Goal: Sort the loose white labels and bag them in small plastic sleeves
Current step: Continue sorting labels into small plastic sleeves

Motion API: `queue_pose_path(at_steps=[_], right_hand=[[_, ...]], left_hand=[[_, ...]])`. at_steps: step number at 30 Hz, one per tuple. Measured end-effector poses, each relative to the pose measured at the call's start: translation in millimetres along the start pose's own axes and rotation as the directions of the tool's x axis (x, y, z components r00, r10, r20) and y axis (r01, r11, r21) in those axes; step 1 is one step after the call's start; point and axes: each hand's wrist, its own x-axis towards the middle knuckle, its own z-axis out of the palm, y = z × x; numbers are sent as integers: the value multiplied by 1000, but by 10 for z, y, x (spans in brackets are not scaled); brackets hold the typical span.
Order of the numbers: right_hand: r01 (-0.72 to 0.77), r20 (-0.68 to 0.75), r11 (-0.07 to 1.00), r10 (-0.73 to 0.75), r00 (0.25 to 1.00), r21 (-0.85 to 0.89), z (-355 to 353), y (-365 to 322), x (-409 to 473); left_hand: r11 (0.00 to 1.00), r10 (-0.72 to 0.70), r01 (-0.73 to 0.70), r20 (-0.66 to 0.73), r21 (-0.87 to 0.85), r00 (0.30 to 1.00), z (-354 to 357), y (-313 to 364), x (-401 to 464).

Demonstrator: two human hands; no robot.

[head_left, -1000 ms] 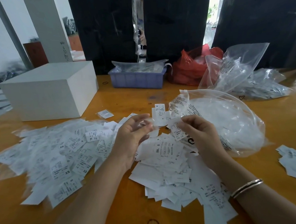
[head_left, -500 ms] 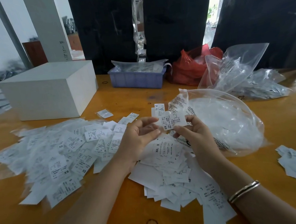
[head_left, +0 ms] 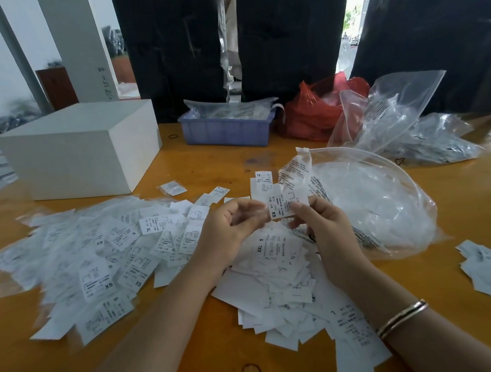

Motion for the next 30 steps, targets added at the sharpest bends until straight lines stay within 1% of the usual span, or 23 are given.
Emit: queue_pose_path(at_steps=[2, 6, 11, 16, 20, 24, 30], right_hand=[[-6, -9, 1000, 6, 1000, 8, 5, -4, -7], [-9, -7, 993, 10, 1000, 117, 2, -17, -8], [7, 6, 999, -7, 1000, 39, 16, 0, -8], [17, -6, 996, -16, 1000, 86, 12, -3, -8], [11, -31, 998, -9, 999, 64, 27, -2, -14], [53, -30, 991, -50, 998, 121, 20, -4, -12], [52, 36, 997, -54, 998, 62, 28, 37, -2]], left_hand=[[1000, -6, 7, 12, -27, 1000, 2, 2, -1], [996, -37, 38, 14, -76, 999, 4, 0, 6], [993, -61, 62, 10, -101, 998, 7, -14, 8], [989, -88, 88, 13, -118, 996, 15, -22, 10], [988, -83, 87, 39, -130, 996, 9, -30, 4], [981, -98, 103, 42, -163, 994, -1, -44, -11], [970, -126, 133, 50, -202, 991, 14, -39, 1]])
